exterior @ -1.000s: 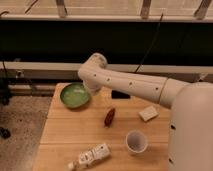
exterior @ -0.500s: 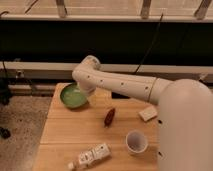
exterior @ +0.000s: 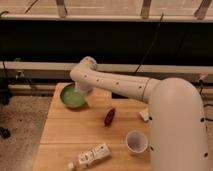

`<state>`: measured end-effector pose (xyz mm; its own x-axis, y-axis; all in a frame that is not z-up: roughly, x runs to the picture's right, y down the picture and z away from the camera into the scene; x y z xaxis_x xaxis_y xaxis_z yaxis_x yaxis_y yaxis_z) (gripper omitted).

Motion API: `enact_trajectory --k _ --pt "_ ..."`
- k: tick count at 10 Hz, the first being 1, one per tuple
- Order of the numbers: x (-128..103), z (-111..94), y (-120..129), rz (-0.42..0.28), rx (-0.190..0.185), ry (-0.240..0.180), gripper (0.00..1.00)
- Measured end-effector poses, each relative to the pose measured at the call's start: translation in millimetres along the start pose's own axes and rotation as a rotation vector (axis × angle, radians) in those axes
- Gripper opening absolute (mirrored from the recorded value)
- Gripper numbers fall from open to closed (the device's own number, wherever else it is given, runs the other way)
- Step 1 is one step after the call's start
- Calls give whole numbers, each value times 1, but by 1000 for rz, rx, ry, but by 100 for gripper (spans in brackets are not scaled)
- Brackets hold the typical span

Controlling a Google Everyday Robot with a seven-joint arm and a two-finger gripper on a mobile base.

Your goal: Drag the ceramic bowl in a circle

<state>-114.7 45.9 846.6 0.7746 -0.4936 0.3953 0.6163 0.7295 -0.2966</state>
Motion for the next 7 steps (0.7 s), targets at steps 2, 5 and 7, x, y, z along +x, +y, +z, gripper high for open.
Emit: enact_trajectory --k 2,5,7 --pt "-4 8 -3 -15 -7 -12 80" --pt "-1 24 -4 -20 -24 -20 80" --pt "-2 28 -6 -27 -28 -26 80"
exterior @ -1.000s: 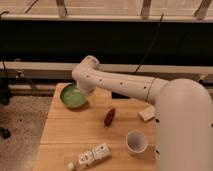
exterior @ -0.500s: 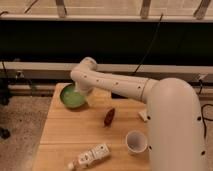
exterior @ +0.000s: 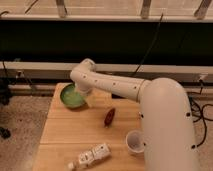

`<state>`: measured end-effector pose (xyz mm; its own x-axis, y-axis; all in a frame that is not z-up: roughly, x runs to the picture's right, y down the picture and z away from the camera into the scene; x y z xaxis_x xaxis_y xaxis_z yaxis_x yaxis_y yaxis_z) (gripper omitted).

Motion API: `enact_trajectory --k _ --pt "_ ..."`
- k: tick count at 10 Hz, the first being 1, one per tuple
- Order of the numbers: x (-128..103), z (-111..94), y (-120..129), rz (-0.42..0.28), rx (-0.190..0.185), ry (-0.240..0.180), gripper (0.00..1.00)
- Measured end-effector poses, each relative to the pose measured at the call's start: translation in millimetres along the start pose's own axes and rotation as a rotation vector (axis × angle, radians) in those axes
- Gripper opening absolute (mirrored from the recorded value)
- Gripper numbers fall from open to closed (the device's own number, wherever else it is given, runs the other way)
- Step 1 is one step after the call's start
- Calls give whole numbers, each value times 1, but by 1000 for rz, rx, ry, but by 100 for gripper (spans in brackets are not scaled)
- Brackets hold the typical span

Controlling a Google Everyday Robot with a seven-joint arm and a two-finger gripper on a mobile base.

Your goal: Drag the ceramic bowl in a circle

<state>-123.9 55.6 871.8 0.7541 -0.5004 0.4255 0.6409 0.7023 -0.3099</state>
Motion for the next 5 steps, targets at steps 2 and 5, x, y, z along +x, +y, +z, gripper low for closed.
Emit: enact_trajectory --k 2,5 --pt "4 9 1 2 -12 -7 80" --pt "4 17 -1 -12 -25 -21 80"
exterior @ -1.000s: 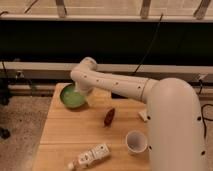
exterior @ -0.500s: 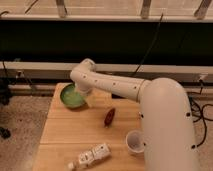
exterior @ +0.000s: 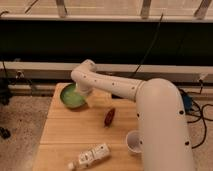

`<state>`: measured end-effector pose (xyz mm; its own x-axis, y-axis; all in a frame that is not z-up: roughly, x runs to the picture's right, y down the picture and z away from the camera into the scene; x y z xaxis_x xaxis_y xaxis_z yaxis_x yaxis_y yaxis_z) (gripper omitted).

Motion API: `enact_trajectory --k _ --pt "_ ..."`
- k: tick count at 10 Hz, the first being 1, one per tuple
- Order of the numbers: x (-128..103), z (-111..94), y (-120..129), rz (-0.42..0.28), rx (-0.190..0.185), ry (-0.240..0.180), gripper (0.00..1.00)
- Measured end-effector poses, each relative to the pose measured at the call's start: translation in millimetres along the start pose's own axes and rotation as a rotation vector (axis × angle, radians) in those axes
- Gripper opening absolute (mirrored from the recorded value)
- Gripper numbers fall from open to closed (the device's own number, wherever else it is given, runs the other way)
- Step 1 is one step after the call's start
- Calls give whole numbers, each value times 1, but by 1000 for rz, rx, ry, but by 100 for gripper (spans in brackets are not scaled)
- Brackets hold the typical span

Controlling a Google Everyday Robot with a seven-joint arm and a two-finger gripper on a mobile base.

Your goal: Drag the ceramic bowl in a circle

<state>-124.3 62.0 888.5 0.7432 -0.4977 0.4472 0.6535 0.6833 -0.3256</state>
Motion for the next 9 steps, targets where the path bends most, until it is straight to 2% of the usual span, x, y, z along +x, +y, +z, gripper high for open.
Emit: enact_trajectory --k 9 --pt "11 18 8 1 -28 -32 80"
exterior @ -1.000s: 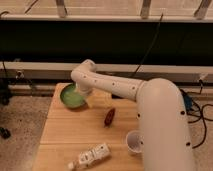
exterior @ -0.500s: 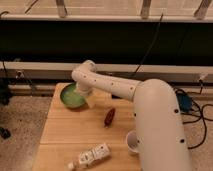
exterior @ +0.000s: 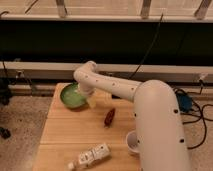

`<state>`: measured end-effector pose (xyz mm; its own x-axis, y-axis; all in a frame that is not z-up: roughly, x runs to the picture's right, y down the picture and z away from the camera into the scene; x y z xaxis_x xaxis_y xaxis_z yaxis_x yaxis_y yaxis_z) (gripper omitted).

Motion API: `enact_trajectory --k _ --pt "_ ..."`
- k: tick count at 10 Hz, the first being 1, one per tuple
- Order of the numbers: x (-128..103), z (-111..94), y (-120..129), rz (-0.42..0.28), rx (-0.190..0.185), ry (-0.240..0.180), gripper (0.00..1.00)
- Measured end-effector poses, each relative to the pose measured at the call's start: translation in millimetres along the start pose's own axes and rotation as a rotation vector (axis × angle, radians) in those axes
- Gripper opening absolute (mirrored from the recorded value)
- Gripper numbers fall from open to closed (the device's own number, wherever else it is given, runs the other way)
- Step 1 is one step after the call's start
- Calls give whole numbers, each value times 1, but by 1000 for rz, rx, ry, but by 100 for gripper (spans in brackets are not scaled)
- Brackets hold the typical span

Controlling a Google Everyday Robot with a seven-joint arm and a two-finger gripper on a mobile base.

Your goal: Drag the ceramic bowl in a circle

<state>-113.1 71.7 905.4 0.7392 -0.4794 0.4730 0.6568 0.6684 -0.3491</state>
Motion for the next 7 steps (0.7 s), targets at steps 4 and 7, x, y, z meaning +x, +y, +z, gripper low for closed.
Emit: enact_trajectory --k 4,7 --pt "4 5 4 1 -9 -9 80" --pt "8 10 9 3 -17 -17 80"
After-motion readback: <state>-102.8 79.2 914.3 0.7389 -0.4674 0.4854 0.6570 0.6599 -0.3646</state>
